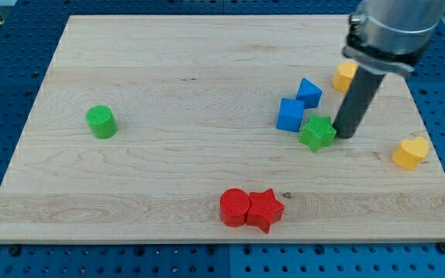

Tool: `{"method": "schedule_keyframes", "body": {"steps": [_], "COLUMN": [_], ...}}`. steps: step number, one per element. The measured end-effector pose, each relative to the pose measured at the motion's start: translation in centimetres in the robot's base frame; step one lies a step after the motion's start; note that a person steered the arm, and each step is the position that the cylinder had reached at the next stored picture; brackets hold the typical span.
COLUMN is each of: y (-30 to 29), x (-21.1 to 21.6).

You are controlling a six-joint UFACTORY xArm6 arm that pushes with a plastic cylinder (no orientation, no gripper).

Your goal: Place the green star above the green circle

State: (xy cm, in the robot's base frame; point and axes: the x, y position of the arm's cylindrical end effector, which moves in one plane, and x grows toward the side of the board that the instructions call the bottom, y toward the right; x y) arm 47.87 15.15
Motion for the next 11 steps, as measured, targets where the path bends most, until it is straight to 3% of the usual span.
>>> {"method": "schedule_keyframes", "body": {"steps": [1,2,3,4,5,6,7,8,9,10,11], "y": [-7.7,-9.9,-6.9,-9.3,-14.9,-18.3,-17.3,-11.9,-8.4,-9.8,-17.1], "x": [1.2,1.2,2.3,3.9,1.4,-3.9,-3.3,-1.6,-3.9,-7.8,-8.1]}}
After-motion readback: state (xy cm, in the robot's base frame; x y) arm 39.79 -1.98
